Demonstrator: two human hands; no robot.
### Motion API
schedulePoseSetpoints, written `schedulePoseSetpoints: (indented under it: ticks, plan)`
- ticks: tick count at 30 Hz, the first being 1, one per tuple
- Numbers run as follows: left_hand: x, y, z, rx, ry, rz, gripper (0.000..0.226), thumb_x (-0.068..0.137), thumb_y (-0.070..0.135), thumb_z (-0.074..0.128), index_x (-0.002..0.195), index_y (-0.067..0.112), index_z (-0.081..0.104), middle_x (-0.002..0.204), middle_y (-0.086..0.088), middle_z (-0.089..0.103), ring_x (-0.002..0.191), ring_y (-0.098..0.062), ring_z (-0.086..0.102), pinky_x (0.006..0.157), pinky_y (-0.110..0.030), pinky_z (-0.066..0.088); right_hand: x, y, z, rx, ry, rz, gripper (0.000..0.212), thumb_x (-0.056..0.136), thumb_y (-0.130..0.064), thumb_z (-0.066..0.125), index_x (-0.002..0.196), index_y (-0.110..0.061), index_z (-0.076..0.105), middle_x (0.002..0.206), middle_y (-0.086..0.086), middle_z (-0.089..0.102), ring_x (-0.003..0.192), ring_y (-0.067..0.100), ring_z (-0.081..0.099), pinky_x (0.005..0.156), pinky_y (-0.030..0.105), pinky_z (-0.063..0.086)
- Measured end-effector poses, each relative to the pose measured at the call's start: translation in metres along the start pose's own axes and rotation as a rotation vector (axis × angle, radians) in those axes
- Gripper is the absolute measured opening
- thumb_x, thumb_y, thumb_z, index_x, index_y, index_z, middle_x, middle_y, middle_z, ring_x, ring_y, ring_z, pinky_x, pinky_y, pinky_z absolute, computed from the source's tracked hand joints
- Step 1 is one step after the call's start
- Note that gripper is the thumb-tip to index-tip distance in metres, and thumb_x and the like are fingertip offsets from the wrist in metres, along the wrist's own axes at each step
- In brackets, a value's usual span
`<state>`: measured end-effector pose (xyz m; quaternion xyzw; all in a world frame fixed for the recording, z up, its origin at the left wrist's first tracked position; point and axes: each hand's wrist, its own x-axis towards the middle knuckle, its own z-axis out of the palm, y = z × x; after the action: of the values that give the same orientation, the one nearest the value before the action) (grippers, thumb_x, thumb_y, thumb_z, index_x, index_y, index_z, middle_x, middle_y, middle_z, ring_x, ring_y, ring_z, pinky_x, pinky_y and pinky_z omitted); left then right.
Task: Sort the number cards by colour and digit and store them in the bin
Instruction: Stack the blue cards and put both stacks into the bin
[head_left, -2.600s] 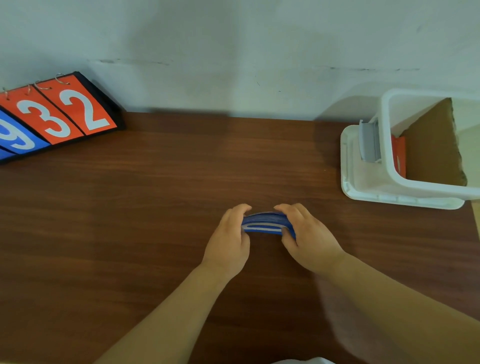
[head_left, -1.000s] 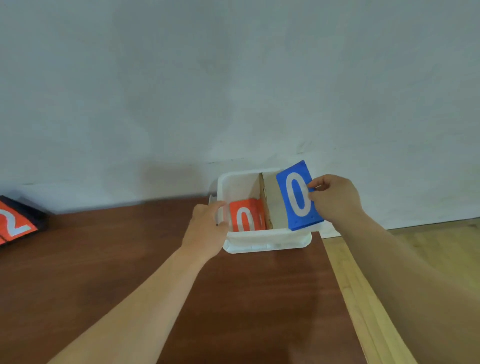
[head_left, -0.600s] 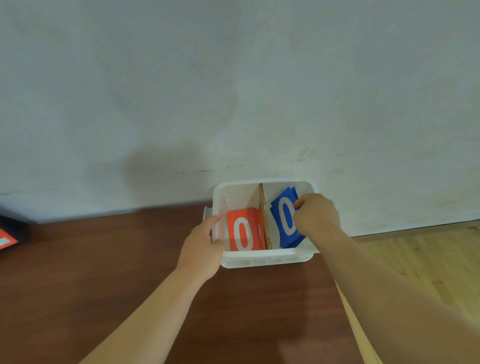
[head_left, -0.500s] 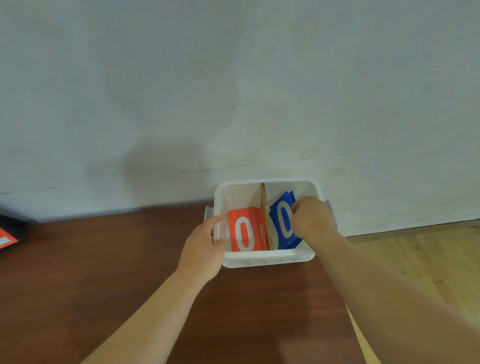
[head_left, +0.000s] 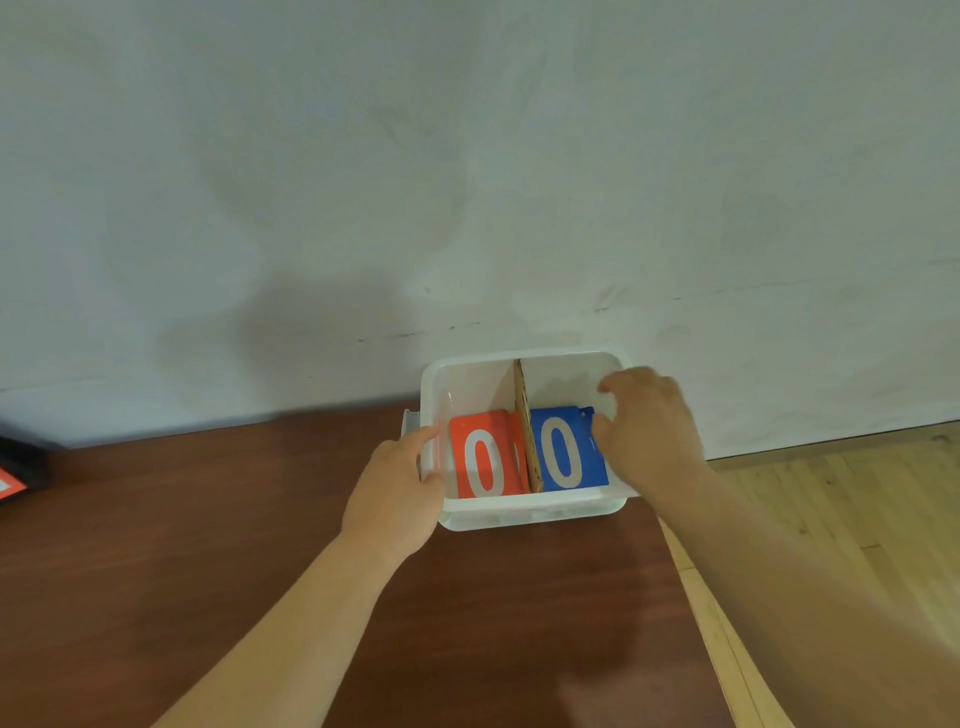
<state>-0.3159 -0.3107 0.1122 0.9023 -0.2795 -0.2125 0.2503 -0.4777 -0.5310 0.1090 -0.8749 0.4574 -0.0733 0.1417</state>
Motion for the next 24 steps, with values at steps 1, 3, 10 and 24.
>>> schedulePoseSetpoints:
  ticks: [1,3,10,24]
  plan:
    - [0.003,0.002,-0.002,0.018,0.022,0.009,0.05,0.101,0.025,0.051,0.149,0.038,0.041,0.142,0.002,0.05,0.121,-0.018,0.058,0.092,-0.028,0.051,0.001,0.009,-0.002,0.044,0.028,0.048,0.041,0.09,-0.024,0.063,0.131,-0.02,0.057,0.126,0.003,0.056,0.112,0.029,0.053,0.087,0.039,0.051]
    - [0.011,0.009,-0.003,0.021,0.032,0.013,0.052,0.101,0.024,0.05,0.15,0.037,0.038,0.144,0.001,0.048,0.122,-0.019,0.056,0.088,-0.027,0.046,0.0,0.022,-0.005,0.21,-0.052,0.19,0.057,0.091,-0.034,0.063,0.143,-0.023,0.044,0.136,0.006,0.05,0.115,0.032,0.053,0.091,0.043,0.049]
    - [0.013,0.031,-0.009,0.005,-0.006,-0.003,0.057,0.101,0.028,0.055,0.154,0.033,0.032,0.144,-0.002,0.052,0.115,-0.02,0.059,0.089,-0.035,0.053,-0.018,0.032,-0.008,0.475,-0.121,0.275,0.068,0.097,-0.025,0.06,0.155,-0.026,0.026,0.142,0.009,0.052,0.125,0.029,0.055,0.096,0.042,0.049]
    - [-0.117,-0.063,0.003,0.058,-0.081,-0.148,0.057,0.103,0.051,0.04,0.152,0.056,0.012,0.146,0.01,0.054,0.12,-0.021,0.063,0.09,-0.047,0.059,-0.141,0.042,-0.005,0.31,-0.544,0.106,0.072,0.098,-0.051,0.047,0.156,-0.044,0.006,0.139,-0.002,0.058,0.113,0.023,0.064,0.092,0.045,0.057]
